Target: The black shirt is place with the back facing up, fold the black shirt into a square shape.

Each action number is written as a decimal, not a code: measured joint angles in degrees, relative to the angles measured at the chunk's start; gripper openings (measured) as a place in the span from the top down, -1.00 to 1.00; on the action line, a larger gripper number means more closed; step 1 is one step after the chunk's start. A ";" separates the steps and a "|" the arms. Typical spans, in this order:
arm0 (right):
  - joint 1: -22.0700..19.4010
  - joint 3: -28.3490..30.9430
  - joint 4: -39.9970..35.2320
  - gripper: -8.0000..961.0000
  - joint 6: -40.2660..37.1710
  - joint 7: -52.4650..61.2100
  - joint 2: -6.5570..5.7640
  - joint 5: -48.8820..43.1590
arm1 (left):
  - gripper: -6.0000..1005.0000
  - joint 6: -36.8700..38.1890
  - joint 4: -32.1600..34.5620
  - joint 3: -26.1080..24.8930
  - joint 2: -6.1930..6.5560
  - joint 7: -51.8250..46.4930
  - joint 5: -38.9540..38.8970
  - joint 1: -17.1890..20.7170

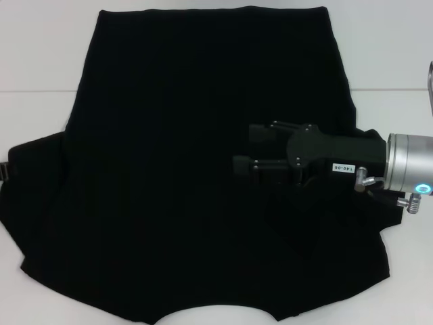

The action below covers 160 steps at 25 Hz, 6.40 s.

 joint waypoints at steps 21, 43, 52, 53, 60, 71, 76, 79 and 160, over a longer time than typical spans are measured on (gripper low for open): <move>0.01 0.00 1.72 -0.86 1.34 -0.27 0.01 1.12 | 0.95 -4.46 0.13 -0.03 0.55 0.72 0.00 -1.04; -0.09 0.00 1.70 -0.85 1.62 -0.52 0.01 1.10 | 0.93 1.37 4.71 -2.62 0.13 -2.31 0.01 1.57; 0.03 0.00 1.70 -0.85 1.67 -0.60 0.01 1.10 | 0.92 3.62 6.14 -3.26 0.38 -3.33 1.06 2.05; 0.01 0.00 1.70 -0.85 1.67 -0.60 0.01 1.10 | 0.92 3.80 6.20 -3.26 0.38 -3.47 1.06 2.07; -0.10 0.00 1.70 -0.85 1.67 -0.95 0.01 1.10 | 0.91 5.31 7.57 -3.33 0.52 -4.65 1.31 2.44; -0.11 0.00 1.70 -0.85 1.67 -1.20 0.01 1.10 | 0.90 6.55 9.19 -3.75 0.57 -7.37 3.95 2.74; -0.13 0.00 1.70 -0.85 1.67 -1.26 0.01 1.10 | 0.89 6.74 8.78 -3.50 0.55 -7.44 4.13 2.55; -0.21 0.00 1.71 -0.85 1.67 -1.28 0.01 1.10 | 0.89 6.73 8.64 -3.34 0.40 -7.44 4.13 2.41; -5.52 1.42 -0.50 -0.78 12.58 39.97 -10.79 -8.75 | -0.86 35.74 -10.02 4.43 -5.13 45.17 -18.41 -5.30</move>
